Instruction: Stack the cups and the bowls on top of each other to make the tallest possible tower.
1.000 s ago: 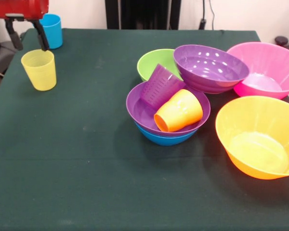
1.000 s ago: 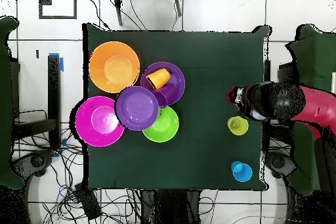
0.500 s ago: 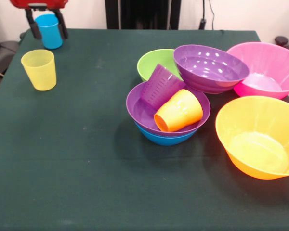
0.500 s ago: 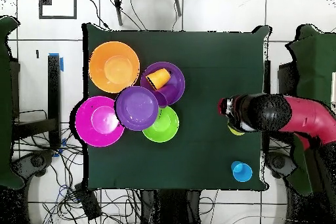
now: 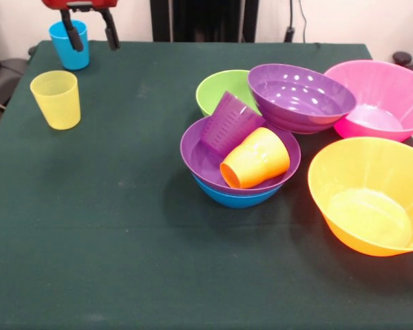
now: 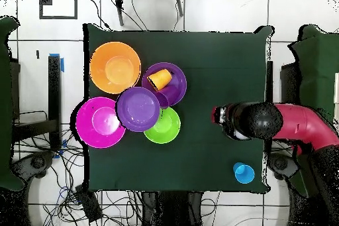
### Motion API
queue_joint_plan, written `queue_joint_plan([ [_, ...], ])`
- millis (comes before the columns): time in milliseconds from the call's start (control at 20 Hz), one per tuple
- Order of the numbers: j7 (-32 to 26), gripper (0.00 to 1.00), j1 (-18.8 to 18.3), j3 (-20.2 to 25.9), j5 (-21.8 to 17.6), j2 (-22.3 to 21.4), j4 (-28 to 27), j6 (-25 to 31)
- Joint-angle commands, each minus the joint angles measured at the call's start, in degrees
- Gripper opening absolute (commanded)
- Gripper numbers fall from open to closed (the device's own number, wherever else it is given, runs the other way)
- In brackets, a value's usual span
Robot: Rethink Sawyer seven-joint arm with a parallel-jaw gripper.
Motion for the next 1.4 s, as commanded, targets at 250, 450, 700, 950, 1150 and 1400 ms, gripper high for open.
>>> queue_joint_plan([
  [250,-7.8,1.0,1.0,1.6,-1.5,1.3,2.4,-1.0],
  [450,-8.3,1.0,0.7,2.0,-1.4,2.0,2.7,-1.4],
  [700,-8.2,1.0,0.6,2.0,-1.6,2.9,2.2,-1.7],
  [950,-5.6,1.0,0.8,2.0,0.2,3.5,2.3,-2.3],
  [1150,-5.0,1.0,1.4,1.3,-0.9,3.6,2.3,-3.3],
  [1400,-5.8,1.0,1.2,0.8,-2.4,6.3,1.7,-5.2],
])
